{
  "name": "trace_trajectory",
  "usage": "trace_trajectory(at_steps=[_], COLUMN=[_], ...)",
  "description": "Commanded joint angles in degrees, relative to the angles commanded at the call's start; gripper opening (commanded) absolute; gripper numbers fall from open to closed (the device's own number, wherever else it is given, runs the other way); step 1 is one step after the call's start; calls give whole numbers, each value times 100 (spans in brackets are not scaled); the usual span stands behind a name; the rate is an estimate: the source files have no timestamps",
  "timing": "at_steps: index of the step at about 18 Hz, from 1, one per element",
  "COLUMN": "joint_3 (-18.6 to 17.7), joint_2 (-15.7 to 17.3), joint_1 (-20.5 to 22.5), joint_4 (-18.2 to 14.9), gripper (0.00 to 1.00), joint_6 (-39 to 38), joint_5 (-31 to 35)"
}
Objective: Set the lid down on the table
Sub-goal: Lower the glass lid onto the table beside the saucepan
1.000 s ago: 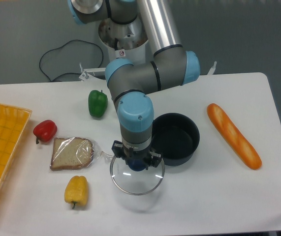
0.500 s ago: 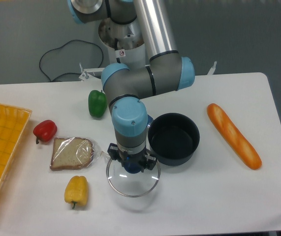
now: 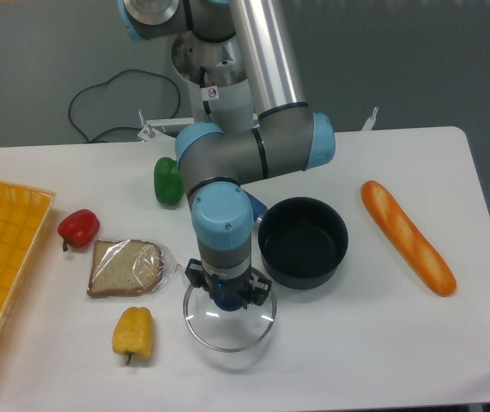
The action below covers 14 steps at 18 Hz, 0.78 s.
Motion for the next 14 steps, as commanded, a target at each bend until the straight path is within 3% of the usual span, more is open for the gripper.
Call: trace_trajectory(at_steps=[14], joint_3=[-18], joint_2=[-141], joint_1=[0], joint_4=[18], gripper=[59], joint_6=[26], joint_5=[18])
